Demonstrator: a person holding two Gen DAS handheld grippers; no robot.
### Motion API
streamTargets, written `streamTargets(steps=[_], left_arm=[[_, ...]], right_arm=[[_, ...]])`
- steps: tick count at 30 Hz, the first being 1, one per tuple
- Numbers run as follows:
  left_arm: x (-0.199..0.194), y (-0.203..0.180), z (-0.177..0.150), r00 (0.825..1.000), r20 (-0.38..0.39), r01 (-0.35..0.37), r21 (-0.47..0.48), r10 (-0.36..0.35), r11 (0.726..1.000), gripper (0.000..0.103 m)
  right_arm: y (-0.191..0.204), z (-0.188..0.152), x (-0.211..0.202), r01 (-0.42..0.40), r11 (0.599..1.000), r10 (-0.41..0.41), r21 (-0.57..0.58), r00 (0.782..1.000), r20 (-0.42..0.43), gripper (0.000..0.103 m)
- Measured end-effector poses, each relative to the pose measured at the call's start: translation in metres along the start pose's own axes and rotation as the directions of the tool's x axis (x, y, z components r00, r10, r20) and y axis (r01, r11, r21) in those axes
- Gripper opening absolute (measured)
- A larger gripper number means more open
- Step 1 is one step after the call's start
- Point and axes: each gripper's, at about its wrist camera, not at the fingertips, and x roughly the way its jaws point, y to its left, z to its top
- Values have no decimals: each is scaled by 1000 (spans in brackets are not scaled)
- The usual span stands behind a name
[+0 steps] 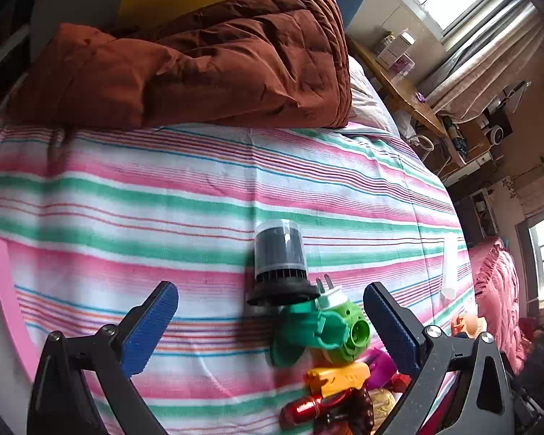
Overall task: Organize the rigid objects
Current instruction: 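Move both tools toward the pile of toys beside the white tray, then grasp the black cylinder with clear cap using the left tool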
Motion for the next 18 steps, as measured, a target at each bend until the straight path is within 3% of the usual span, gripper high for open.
streamTargets(steps=[7,10,11,13,14,18], left_arm=[[52,-10,22,996,-86,-3,34,6,999,88],[73,-14,23,991,-125,-40,71,49,997,74],[80,-15,22,988,-140,-51,83,62,995,65],[82,-18,17,987,-118,-91,121,106,988,58],[79,-20,15,987,-108,-106,143,122,984,43],[62,-1,9,987,-48,-144,129,151,981,43]], right_arm=[[-6,2,1,-22,999,22,37,1000,-12,103],[-8,3,0,-27,998,28,49,1000,-11,103],[-8,3,0,-26,998,27,52,1000,-10,103],[-9,3,1,-22,998,22,54,1000,-12,103],[-10,3,2,-16,998,17,56,1000,-13,103],[-16,5,2,-1,997,2,77,1000,-12,103]])
